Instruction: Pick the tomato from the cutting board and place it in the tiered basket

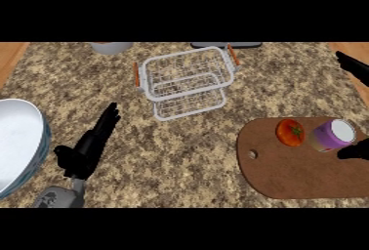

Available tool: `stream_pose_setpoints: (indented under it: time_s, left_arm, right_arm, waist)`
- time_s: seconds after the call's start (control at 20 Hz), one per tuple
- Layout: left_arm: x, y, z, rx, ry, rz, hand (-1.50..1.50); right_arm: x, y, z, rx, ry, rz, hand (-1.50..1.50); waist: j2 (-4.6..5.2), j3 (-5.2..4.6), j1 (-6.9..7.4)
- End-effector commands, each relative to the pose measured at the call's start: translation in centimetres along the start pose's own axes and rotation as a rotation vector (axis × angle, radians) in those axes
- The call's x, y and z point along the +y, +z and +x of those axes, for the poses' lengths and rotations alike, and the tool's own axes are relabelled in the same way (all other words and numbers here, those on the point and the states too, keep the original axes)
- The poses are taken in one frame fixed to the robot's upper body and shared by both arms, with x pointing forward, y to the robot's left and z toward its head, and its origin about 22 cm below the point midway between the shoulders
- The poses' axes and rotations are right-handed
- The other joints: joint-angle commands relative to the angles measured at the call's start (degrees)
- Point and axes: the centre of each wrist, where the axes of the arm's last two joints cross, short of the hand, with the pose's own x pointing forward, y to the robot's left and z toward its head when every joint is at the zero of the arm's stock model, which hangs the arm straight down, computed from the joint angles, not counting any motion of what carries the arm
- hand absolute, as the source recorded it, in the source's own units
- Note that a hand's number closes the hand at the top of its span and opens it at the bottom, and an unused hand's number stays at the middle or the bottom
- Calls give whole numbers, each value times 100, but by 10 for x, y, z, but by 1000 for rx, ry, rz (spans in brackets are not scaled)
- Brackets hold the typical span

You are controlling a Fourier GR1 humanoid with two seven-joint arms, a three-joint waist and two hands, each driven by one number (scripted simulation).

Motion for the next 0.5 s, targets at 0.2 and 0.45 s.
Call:
stream_pose_setpoints:
  time_s: [0.2, 0.45]
  left_arm:
    - [4, -2, -12, -15, 8, 2, 0]
    - [9, -1, -3, 4, 6, -9, 0]
  right_arm:
    - [-9, 21, 57, 149, 330, 251, -150]
    - [10, 47, 65, 195, 352, 269, -150]
  waist:
    - [27, 15, 17]
    - [27, 25, 54]
